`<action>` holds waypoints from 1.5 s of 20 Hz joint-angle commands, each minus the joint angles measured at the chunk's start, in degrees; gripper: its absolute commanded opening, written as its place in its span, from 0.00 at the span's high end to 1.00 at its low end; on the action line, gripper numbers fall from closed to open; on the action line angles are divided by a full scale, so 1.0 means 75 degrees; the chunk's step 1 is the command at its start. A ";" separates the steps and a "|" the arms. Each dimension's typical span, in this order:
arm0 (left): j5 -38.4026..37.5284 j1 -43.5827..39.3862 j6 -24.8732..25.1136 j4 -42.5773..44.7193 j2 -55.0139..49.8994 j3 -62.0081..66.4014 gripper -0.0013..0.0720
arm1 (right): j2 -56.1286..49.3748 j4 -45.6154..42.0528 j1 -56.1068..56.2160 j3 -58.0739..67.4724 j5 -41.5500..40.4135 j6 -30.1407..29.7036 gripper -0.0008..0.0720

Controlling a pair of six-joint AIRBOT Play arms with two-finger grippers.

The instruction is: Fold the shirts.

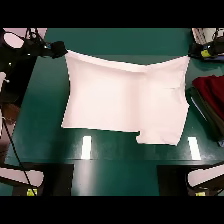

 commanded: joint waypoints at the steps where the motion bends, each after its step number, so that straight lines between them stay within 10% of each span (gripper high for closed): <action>1: -0.0635 0.0003 0.0391 0.0128 -0.0367 -0.0006 0.95 | 0.0090 -0.0166 0.0020 -0.0708 0.0050 -0.0003 0.98; 12: -0.1437 0.0003 0.0230 0.0842 -0.0650 -0.1361 0.90 | 0.1492 -0.1102 0.0318 -0.4625 -0.0539 0.0154 0.97; 14: -0.1690 0.0073 -0.0047 0.0866 -0.0644 -0.1358 0.19 | 0.1594 -0.1102 0.0312 -0.4686 -0.0487 0.0303 0.89; 16: -0.2317 0.0297 -0.0230 0.0868 -0.0621 -0.1274 0.17 | 0.1737 -0.1105 0.0198 -0.4532 -0.0047 0.0321 0.53; 21: -0.4080 0.1530 -0.0102 0.0886 0.0038 -0.1411 0.17 | 0.2964 -0.0006 -0.0801 -0.4803 0.1623 -0.0845 0.53; 30: -0.3214 0.1883 0.0793 0.0621 0.2375 -0.6449 0.17 | 0.4800 0.2623 -0.1920 -0.7079 0.1848 -0.1807 0.57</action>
